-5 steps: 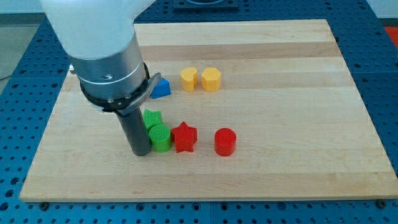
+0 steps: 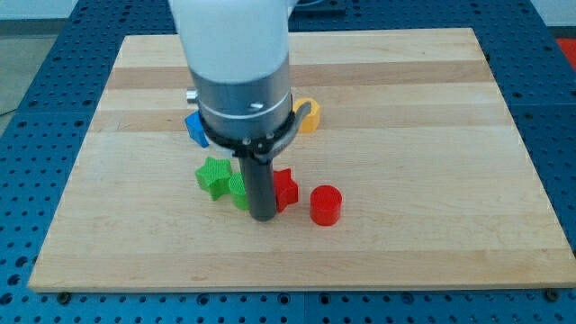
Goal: Move the green blocks to the left of the blue cube
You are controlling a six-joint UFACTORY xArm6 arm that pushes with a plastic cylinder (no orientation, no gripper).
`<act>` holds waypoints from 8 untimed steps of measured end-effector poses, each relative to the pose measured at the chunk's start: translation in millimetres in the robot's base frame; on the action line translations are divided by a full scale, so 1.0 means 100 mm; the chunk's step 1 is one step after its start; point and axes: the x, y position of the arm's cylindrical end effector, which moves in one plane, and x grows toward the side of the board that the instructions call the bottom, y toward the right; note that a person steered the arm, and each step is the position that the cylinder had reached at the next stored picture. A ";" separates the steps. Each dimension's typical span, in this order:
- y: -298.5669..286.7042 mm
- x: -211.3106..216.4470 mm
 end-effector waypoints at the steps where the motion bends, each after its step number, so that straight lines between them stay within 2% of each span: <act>1: -0.15 -0.16; 2: -0.27 -0.20; 4: 0.13 -0.19; 6: -1.00 -0.29; 7: -1.34 -0.38; 8: -1.12 -0.15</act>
